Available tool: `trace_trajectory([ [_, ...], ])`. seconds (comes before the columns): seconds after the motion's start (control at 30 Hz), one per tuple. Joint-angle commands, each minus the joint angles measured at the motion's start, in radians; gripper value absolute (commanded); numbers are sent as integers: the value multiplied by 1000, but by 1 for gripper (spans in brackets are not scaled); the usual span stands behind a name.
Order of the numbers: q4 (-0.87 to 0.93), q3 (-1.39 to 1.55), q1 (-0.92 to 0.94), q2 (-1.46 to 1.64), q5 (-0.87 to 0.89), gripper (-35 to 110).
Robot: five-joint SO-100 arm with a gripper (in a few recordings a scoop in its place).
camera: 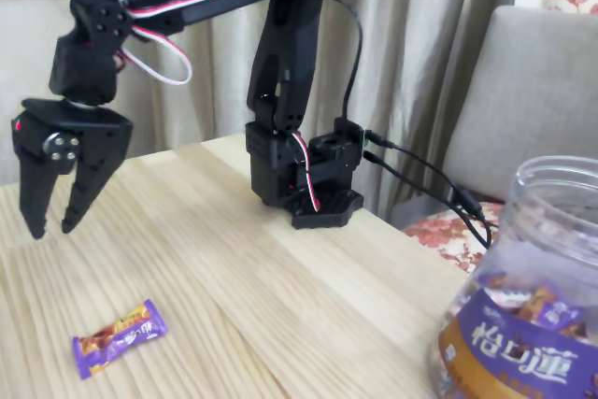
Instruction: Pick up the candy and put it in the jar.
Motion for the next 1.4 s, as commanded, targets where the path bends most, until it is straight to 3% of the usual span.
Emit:
trace_trajectory([
  [0.0, 5, 104, -63, 207, -225, 27],
  [0.23, 77, 192, -282, 350, -400, 32],
  [0.6, 32, 235, -540, 314, -439, 32],
  [0.93, -84, 94, -327, -31, -569, 32],
  [1.1, -75, 66, -235, -54, -629, 35],
  [1.37, -112, 0, -261, -120, -543, 35],
])
